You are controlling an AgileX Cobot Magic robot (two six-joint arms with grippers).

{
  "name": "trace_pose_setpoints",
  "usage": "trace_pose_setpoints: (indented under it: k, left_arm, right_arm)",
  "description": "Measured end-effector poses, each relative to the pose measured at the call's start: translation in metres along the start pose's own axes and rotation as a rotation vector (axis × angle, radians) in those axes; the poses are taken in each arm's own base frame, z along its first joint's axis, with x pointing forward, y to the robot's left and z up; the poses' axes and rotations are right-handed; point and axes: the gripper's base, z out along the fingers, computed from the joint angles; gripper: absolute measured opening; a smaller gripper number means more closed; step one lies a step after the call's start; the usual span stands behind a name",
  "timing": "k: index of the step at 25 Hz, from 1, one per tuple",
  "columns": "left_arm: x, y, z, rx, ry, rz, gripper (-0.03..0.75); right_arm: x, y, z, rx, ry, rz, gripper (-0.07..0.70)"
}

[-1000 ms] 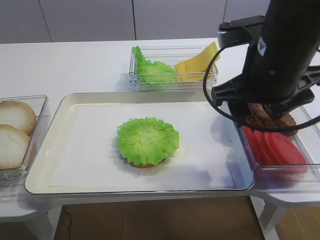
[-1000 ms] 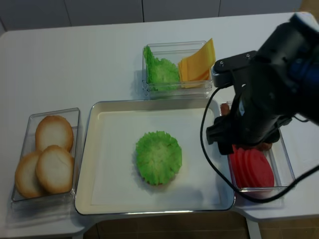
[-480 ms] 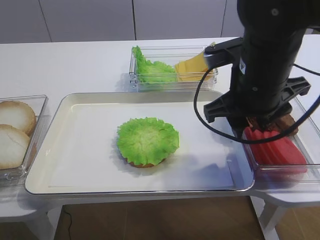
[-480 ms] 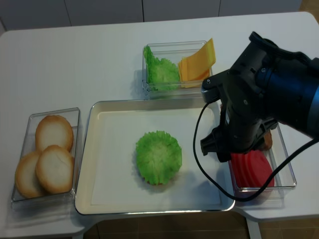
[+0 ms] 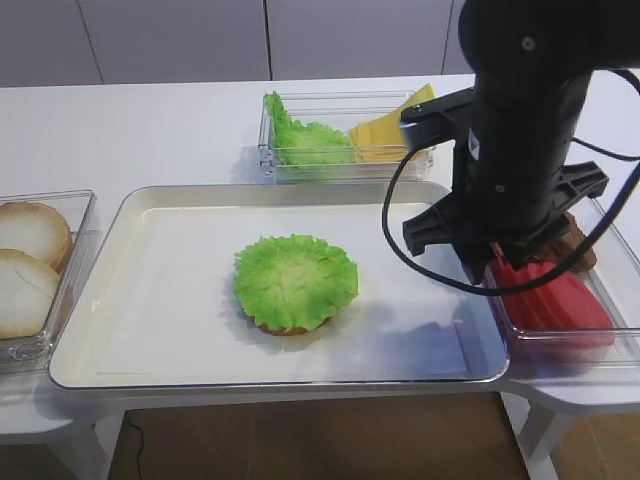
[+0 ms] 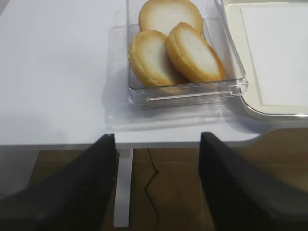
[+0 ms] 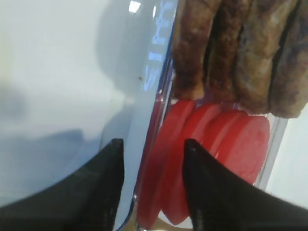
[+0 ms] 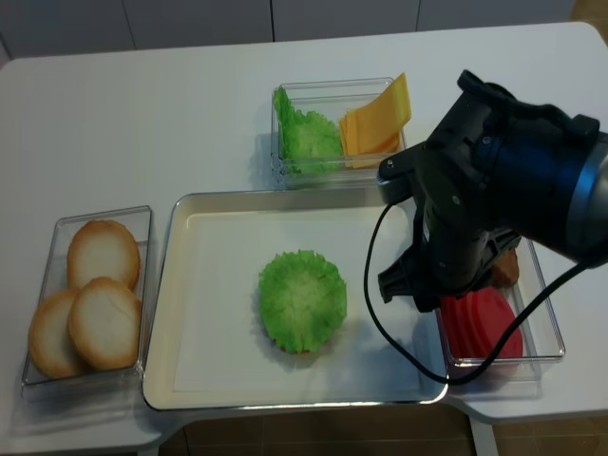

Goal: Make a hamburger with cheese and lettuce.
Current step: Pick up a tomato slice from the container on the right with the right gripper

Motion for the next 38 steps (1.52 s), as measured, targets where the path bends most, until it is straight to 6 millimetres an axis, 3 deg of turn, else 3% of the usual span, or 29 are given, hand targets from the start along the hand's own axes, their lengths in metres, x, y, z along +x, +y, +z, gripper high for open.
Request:
trace_pose_setpoints:
  k: [7,15,38]
  left_arm:
    - [0.0,0.0,0.0,0.0,0.0,0.0,0.407]
    - [0.0,0.0,0.0,0.0,0.0,0.0,0.407]
    - [0.0,0.0,0.0,0.0,0.0,0.0,0.407]
  right_arm:
    - [-0.0014,0.0021,0.0054,0.006,0.015,-0.009,0.314]
    - [-0.0013,0.0007,0.0054,0.021,0.016,-0.017,0.177]
    - [-0.0013,0.0003,0.0054,0.025,0.017,-0.02,0.167]
